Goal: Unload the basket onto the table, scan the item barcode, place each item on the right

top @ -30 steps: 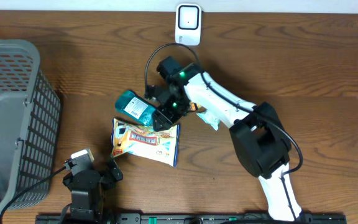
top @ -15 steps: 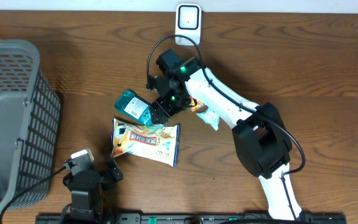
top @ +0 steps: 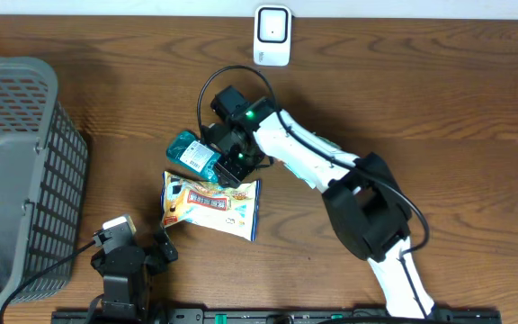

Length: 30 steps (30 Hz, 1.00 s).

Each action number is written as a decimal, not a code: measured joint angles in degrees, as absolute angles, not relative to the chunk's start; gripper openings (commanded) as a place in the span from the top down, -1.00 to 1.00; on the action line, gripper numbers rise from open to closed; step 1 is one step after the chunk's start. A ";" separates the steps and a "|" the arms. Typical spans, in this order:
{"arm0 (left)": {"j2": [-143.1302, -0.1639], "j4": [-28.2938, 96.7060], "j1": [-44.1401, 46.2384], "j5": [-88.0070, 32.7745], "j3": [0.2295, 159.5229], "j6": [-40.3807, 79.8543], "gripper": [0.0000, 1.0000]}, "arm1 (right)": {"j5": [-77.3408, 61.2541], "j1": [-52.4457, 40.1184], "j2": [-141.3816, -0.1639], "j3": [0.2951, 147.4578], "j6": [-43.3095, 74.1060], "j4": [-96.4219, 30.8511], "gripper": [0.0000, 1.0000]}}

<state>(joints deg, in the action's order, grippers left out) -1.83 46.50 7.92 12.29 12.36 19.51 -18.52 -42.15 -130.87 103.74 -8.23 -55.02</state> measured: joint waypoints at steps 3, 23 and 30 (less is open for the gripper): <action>-1.83 46.52 7.92 12.27 12.36 19.51 -0.95 | -16.80 -42.50 -132.81 104.18 -8.95 -54.78 0.21; -1.87 46.50 7.92 12.29 12.36 19.49 -0.95 | -13.04 -42.57 -133.88 113.25 -9.69 -74.08 0.74; -1.87 46.50 7.92 12.29 12.36 19.49 -0.95 | -11.94 -42.02 -133.88 125.58 -9.76 -91.64 0.81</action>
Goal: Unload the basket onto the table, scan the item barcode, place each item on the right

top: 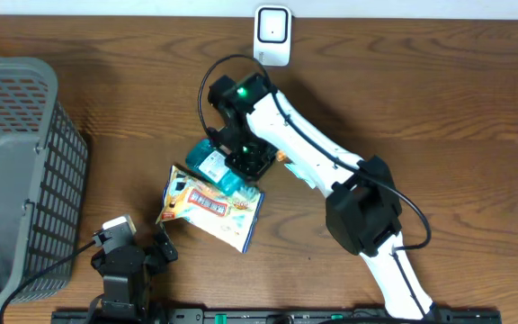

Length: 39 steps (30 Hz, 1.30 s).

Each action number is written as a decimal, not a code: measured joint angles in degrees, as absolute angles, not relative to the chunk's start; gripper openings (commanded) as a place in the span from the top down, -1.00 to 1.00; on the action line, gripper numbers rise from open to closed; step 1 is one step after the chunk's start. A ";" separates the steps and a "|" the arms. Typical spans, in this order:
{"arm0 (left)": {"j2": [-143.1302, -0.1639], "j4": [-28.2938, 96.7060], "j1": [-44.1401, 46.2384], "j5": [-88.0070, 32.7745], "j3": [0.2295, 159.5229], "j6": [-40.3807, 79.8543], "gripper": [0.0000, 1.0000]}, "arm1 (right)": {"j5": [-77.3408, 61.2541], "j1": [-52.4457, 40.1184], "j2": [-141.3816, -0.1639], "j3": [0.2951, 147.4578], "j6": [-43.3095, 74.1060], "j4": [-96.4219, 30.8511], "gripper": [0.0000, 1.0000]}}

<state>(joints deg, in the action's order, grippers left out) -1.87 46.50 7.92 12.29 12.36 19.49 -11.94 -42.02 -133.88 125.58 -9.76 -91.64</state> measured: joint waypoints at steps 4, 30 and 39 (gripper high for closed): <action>-1.87 46.52 7.92 12.29 12.36 19.51 -0.95 | -11.31 -41.50 -133.84 130.30 -8.84 -97.25 0.55; -1.87 46.52 7.92 12.29 12.36 19.51 -0.95 | -7.11 -44.05 -133.56 131.41 24.38 -74.83 -0.99; -1.87 46.52 7.92 12.29 12.36 19.49 -0.95 | -0.82 -46.68 -138.39 131.39 2.66 -68.88 -0.56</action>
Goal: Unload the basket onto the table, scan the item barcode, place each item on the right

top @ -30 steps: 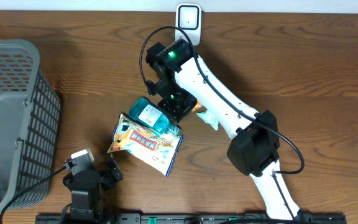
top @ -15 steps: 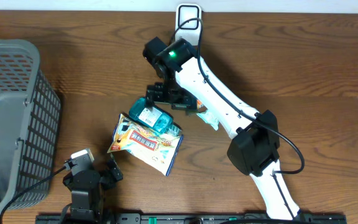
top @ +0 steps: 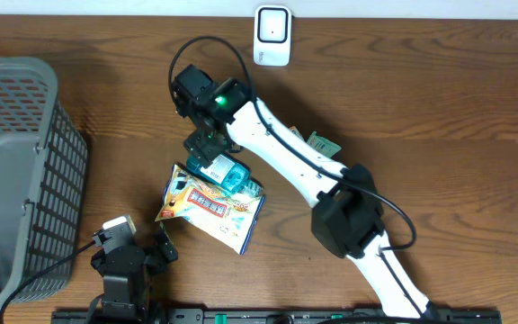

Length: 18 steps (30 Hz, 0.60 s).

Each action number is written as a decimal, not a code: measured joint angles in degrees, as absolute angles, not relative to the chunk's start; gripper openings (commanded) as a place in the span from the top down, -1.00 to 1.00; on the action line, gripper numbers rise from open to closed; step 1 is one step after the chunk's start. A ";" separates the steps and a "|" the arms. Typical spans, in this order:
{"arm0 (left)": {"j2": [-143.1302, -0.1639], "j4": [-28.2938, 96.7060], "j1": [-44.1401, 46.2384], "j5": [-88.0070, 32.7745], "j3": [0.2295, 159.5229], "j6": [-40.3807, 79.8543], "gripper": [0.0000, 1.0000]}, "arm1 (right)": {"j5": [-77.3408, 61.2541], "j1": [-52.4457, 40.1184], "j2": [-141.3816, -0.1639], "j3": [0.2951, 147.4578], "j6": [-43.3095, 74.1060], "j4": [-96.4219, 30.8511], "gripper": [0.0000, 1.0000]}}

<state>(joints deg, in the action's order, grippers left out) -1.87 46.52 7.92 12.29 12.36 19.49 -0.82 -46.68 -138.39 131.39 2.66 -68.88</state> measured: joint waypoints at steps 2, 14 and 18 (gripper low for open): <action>-1.87 46.50 7.92 12.27 12.36 19.51 -0.95 | 1.58 -46.87 -139.87 131.31 1.13 -69.52 -0.59; -1.87 46.52 7.92 12.29 12.36 19.49 -0.95 | 9.65 -53.10 -144.86 131.13 -1.13 -72.79 -0.99; -1.87 46.52 7.92 12.27 12.36 19.51 -0.95 | 10.24 -54.30 -146.34 130.96 -1.15 -72.97 -0.84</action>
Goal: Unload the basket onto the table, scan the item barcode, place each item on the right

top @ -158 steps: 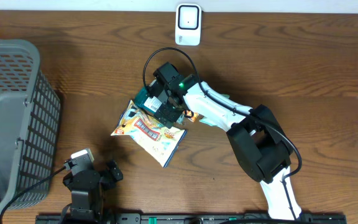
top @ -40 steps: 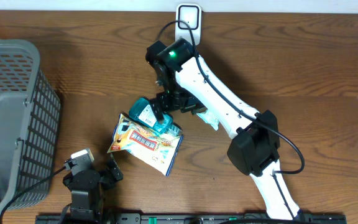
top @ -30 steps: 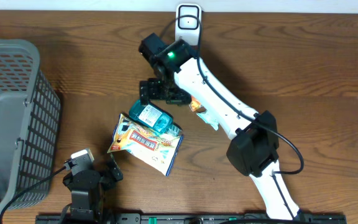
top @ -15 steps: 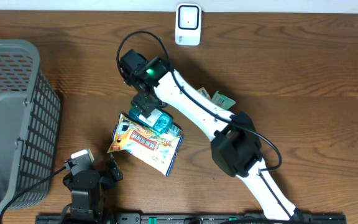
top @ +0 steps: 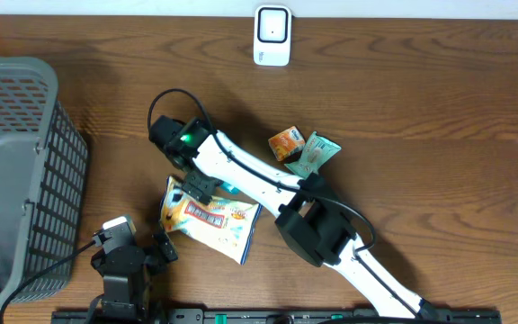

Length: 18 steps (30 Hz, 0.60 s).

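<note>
The white scanner (top: 272,36) stands at the table's far edge. My right arm reaches far to the left, and its gripper (top: 197,185) points down at the top edge of a yellow snack bag (top: 209,220). Only a sliver of a teal item (top: 227,189) shows beside the gripper, the rest hidden under the arm. Whether the jaws hold it cannot be made out. The left gripper (top: 165,247) rests low near the front edge, just left of the bag.
A grey mesh basket (top: 16,171) fills the left side. An orange packet (top: 286,144) and a green packet (top: 318,154) lie right of the arm. A small dark item sits at the far right edge.
My right wrist has swung left and toward the front. The teal item, plainly visible before, is now almost hidden under the arm. The orange and green packets have come into view.
The right gripper was at the teal item above the snack bag. Then gripper and item sat lower, on the bag's top edge, and the bag had turned. Later the wrist was further left. Now it is lower left, over the bag. The left arm stayed put.
</note>
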Each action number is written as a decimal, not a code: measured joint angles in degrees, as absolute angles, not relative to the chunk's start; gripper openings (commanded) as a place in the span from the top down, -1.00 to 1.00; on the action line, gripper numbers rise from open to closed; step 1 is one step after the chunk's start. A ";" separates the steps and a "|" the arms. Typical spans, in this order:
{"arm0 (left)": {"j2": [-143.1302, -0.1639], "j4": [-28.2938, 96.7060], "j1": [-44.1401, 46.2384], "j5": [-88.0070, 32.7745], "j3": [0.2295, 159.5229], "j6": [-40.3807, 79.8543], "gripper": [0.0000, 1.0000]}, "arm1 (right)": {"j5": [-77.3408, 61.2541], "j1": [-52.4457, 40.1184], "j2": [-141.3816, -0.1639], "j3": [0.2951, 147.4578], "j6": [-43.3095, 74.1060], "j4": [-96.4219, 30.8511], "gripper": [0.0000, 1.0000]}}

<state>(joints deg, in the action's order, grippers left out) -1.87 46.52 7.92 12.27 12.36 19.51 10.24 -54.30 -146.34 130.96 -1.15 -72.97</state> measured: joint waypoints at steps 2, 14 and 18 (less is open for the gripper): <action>-1.87 46.52 7.92 12.27 12.36 19.49 -0.95 | 10.55 -54.46 -146.36 130.76 -1.50 -71.92 -0.52; -1.87 46.52 7.92 12.27 12.36 19.51 -0.95 | 21.02 -54.76 -144.35 129.43 0.67 -72.36 0.51; -1.87 46.52 7.92 12.27 12.36 19.51 -0.95 | 18.17 -53.56 -144.57 131.41 3.03 -74.76 0.42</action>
